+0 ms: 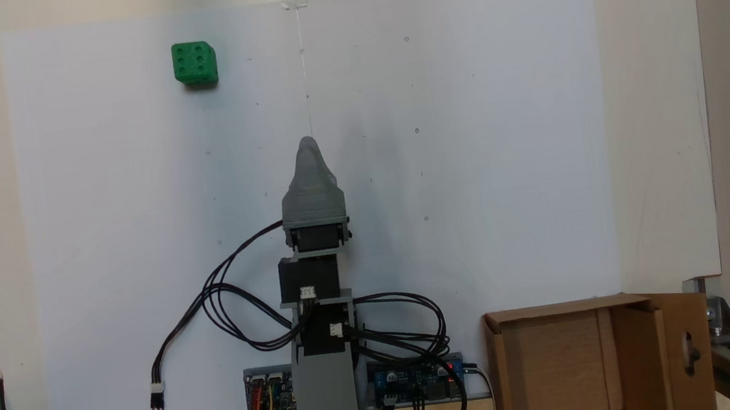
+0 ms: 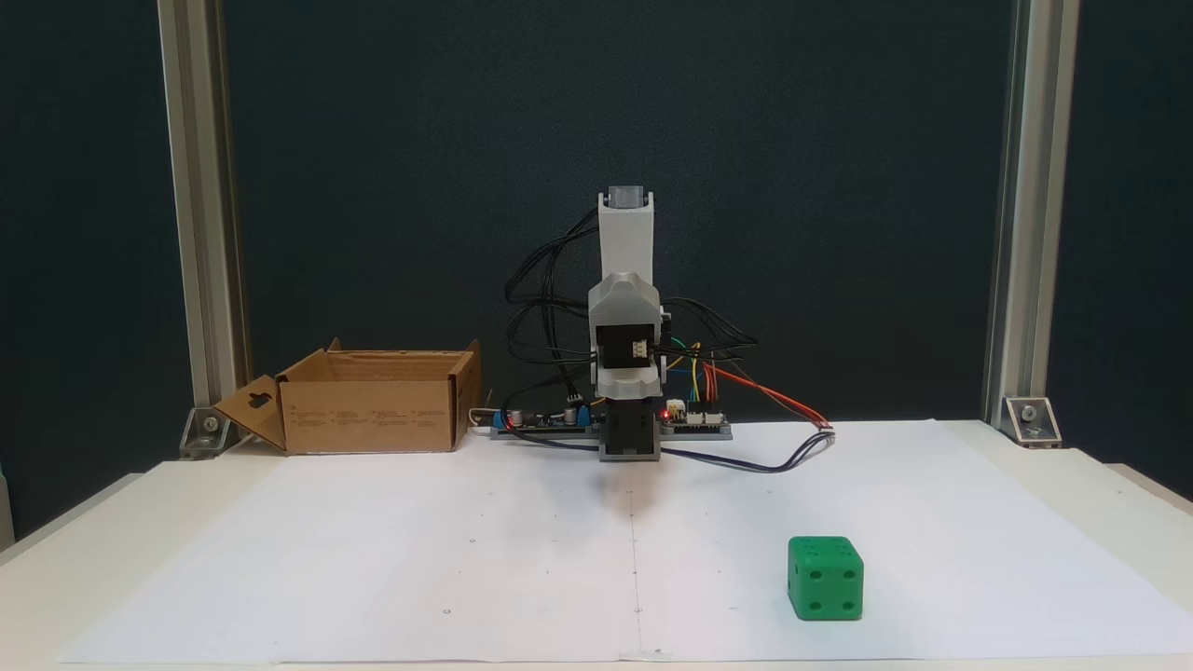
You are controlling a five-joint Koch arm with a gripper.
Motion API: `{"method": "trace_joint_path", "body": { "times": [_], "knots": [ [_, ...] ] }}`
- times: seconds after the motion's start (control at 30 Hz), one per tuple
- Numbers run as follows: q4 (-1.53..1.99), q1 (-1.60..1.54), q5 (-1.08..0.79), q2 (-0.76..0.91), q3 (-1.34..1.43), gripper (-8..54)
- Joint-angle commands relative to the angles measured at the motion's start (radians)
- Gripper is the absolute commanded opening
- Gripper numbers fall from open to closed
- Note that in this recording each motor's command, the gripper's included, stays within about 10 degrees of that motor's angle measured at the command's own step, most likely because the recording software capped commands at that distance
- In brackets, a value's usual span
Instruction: Grasp a green dice and put it in the bin.
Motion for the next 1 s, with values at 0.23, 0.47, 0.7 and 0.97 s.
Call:
{"method": "trace_joint_path", "body": {
  "times": [0.23, 0.47, 0.7, 0.97],
  "knots": [
    [-0.026, 0.008, -0.023, 0.106, 0.049, 44.9],
    [-0.032, 0.006, -0.025, 0.106, 0.049, 44.3],
    [-0.029, 0.008, -0.026, 0.107, 0.044, 43.8],
    [0.195, 0.023, -0.029, 0.104, -0.120, 43.9]
  ]
}}
